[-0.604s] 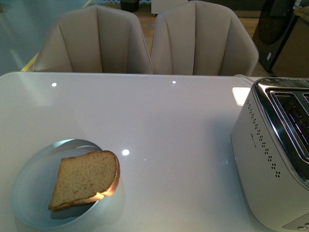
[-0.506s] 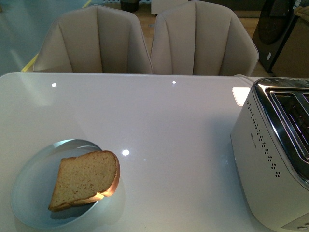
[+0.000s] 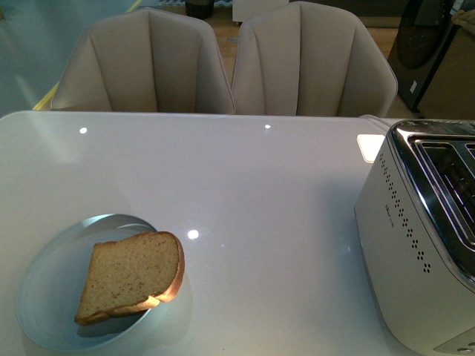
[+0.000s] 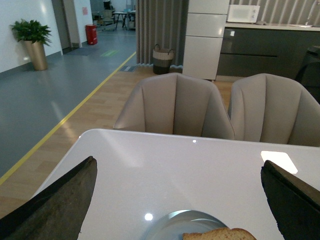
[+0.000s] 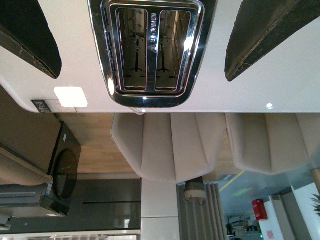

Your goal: Left arm holds plate, right arm toasts bread

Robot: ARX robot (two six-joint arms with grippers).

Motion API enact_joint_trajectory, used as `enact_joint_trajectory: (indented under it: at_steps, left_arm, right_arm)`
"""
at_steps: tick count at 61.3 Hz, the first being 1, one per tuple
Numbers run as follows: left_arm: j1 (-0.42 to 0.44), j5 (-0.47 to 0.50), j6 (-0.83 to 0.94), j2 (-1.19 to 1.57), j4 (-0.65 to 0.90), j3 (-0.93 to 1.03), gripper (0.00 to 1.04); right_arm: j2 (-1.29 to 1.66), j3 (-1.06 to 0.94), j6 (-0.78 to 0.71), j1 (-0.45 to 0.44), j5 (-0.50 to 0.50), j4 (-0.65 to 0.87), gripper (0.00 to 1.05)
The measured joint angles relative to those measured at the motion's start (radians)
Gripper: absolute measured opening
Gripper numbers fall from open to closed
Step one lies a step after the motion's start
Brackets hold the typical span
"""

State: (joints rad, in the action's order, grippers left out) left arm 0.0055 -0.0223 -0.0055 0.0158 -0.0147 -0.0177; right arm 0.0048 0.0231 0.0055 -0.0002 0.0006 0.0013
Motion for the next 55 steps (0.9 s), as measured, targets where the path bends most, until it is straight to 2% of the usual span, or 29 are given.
enact_joint_trajectory:
  at_steps: [1, 4, 6, 10, 16, 21, 28, 35, 40, 55]
  left_arm:
    - [0.026, -0.09, 0.009, 0.039, -0.098, -0.037, 0.98]
    - [0.079, -0.266, 0.021, 0.211, -0.333, -0.142, 0.98]
    - [0.087, -0.312, 0.021, 0.285, -0.407, -0.167, 0.98]
    - [0.093, -0.346, 0.023, 0.367, -0.412, -0.172, 0.98]
    - [0.098, -0.356, 0.028, 0.466, -0.326, -0.183, 0.98]
    - [0.105, -0.346, 0.041, 0.598, -0.192, -0.198, 0.98]
    - [0.117, -0.298, 0.068, 0.853, 0.054, -0.223, 0.98]
    - [0.148, -0.233, 0.096, 1.248, 0.346, -0.325, 0.98]
    - [0.165, -0.193, 0.111, 1.445, 0.42, -0.402, 0.98]
    - [0.186, -0.108, 0.14, 1.868, 0.451, -0.593, 0.98]
  right_arm:
    - [0.0, 0.0, 0.0, 0.0, 0.0, 0.0, 0.96]
    - [0.0, 0.0, 0.0, 0.0, -0.003, 0.0, 0.96]
    - [0.0, 0.0, 0.0, 0.0, -0.002, 0.0, 0.96]
    - [0.0, 0.0, 0.0, 0.0, -0.001, 0.0, 0.96]
    - [0.0, 0.0, 0.0, 0.0, 0.0, 0.0, 0.96]
    - [0.0, 0.0, 0.0, 0.0, 0.0, 0.0, 0.96]
    - [0.0, 0.0, 0.0, 0.0, 0.0, 0.0, 0.96]
    - [0.0, 0.0, 0.0, 0.0, 0.0, 0.0, 0.96]
    - [0.0, 0.0, 0.0, 0.0, 0.0, 0.0, 0.96]
    - [0.0, 0.0, 0.0, 0.0, 0.0, 0.0, 0.96]
